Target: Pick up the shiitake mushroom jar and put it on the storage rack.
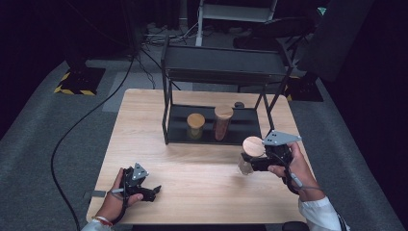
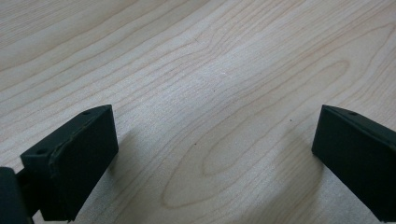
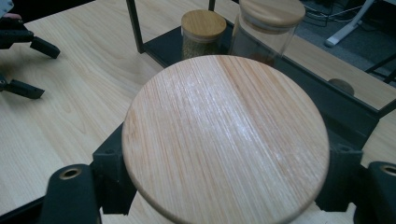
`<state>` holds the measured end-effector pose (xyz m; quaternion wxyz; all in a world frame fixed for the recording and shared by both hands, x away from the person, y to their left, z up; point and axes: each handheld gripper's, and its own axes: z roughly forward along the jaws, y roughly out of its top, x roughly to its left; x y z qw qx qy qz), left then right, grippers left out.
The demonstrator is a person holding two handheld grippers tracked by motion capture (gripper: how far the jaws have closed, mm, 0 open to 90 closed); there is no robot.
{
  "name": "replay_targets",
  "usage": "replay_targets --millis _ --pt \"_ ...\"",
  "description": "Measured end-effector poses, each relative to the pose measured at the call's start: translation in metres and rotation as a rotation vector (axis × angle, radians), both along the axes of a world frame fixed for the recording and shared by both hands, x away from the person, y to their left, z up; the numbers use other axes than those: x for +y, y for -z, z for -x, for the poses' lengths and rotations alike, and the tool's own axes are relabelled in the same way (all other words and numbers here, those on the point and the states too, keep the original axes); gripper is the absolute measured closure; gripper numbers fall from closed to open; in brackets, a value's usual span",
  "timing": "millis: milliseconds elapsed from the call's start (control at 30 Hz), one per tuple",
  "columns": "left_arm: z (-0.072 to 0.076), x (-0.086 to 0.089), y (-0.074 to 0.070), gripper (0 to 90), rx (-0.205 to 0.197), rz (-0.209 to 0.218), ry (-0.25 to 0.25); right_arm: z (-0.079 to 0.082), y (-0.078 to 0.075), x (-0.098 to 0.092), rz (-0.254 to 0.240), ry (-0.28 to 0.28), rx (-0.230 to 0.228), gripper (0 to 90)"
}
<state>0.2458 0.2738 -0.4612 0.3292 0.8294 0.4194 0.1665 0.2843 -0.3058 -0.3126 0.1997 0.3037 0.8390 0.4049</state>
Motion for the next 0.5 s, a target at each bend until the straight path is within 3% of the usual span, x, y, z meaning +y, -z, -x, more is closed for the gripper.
replay_targets --millis 500 --pt "0.000 0.000 0.000 0.0 0.000 0.001 0.000 -0.016 -0.011 0.010 0.004 0.027 -0.002 25.0"
